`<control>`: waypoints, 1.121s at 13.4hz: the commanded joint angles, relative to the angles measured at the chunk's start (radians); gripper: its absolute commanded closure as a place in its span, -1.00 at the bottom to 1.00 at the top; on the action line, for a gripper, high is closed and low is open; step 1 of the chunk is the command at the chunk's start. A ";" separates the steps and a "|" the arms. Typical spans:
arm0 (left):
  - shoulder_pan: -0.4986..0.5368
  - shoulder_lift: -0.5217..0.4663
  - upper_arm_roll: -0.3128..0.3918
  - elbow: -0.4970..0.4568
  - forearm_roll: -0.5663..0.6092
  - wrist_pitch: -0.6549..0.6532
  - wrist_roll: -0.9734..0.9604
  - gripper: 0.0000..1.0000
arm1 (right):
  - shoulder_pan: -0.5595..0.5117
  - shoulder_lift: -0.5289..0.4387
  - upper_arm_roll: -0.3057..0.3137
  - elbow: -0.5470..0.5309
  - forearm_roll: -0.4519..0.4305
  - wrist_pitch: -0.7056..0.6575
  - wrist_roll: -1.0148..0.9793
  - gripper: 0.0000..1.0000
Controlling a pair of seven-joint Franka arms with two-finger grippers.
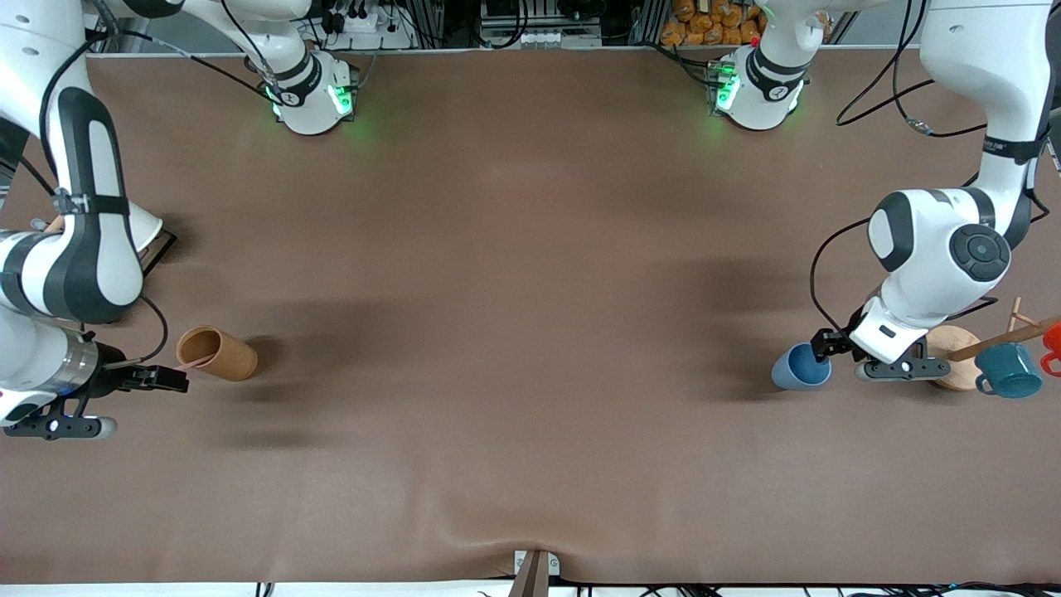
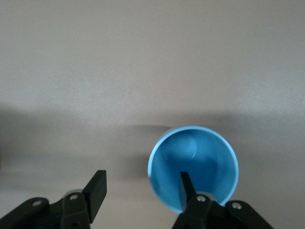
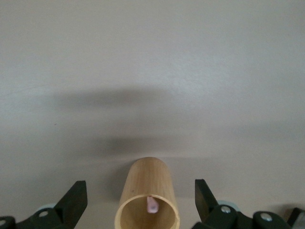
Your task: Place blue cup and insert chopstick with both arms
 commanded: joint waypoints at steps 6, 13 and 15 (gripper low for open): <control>-0.006 0.041 -0.020 0.041 -0.025 0.033 0.015 1.00 | -0.011 0.064 0.012 0.034 0.001 -0.024 0.221 -1.00; -0.067 -0.012 -0.307 0.108 -0.009 -0.190 -0.026 1.00 | -0.008 0.048 0.017 0.036 0.029 -0.094 0.221 -0.08; -0.186 0.011 -0.304 0.149 -0.008 -0.214 -0.154 1.00 | -0.009 0.045 0.017 0.036 0.027 -0.096 0.220 0.00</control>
